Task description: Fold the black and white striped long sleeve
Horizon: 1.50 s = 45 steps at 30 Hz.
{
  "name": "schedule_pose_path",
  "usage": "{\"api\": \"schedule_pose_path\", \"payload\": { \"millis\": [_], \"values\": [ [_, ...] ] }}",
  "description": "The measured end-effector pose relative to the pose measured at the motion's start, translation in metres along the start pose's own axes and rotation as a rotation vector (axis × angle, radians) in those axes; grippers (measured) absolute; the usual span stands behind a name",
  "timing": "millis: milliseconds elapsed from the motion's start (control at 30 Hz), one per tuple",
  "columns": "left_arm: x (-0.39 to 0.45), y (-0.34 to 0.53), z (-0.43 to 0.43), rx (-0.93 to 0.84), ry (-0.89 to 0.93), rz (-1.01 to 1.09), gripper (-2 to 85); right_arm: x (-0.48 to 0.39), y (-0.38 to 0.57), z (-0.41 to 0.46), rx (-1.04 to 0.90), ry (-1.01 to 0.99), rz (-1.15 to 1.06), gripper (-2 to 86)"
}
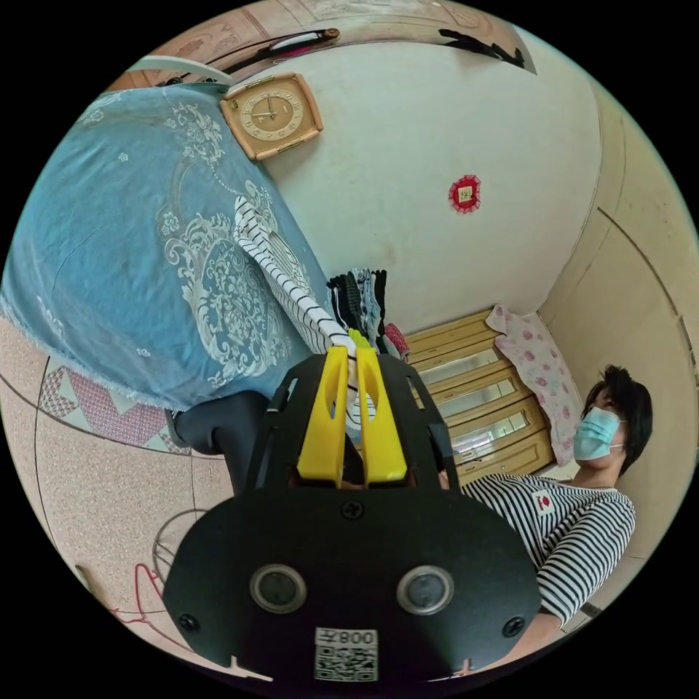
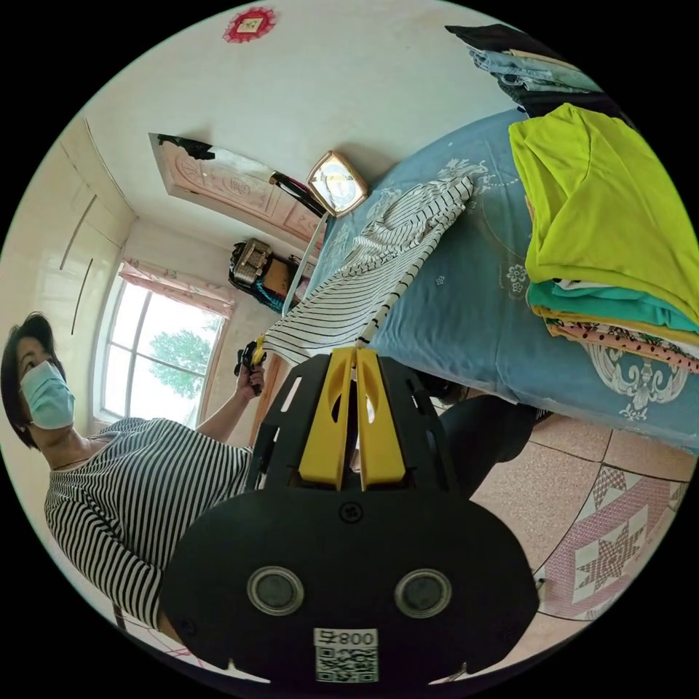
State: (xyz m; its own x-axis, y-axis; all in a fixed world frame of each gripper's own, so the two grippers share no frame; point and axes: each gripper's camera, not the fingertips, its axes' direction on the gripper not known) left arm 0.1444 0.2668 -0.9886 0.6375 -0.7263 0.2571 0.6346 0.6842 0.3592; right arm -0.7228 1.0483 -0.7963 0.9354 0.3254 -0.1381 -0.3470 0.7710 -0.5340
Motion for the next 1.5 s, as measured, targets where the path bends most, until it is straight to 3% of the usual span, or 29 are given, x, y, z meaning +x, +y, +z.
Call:
{"api": "schedule_pose_path", "payload": {
  "millis": [367,600,1000,1500],
  "values": [
    [0.006,0.030,-0.006,-0.022,0.027,-0.059,2.3,0.018,0.056,-0.024,-0.044,-0.013,0.025,0.4],
    [-0.008,-0.001,0.020,0.003,0.054,-0.120,2.3,0.060,0.032,-0.011,-0.016,-0.053,0.106,0.3],
    [-0.011,-0.168,0.101,0.032,0.051,-0.052,2.6,0.079,-0.130,-0.002,0.086,0.061,0.032,0.4],
    [-0.085,-0.393,0.245,0.039,-0.063,-0.121,2.6,0.169,-0.389,0.099,0.006,0.260,0.046,0.5]
  ]
}}
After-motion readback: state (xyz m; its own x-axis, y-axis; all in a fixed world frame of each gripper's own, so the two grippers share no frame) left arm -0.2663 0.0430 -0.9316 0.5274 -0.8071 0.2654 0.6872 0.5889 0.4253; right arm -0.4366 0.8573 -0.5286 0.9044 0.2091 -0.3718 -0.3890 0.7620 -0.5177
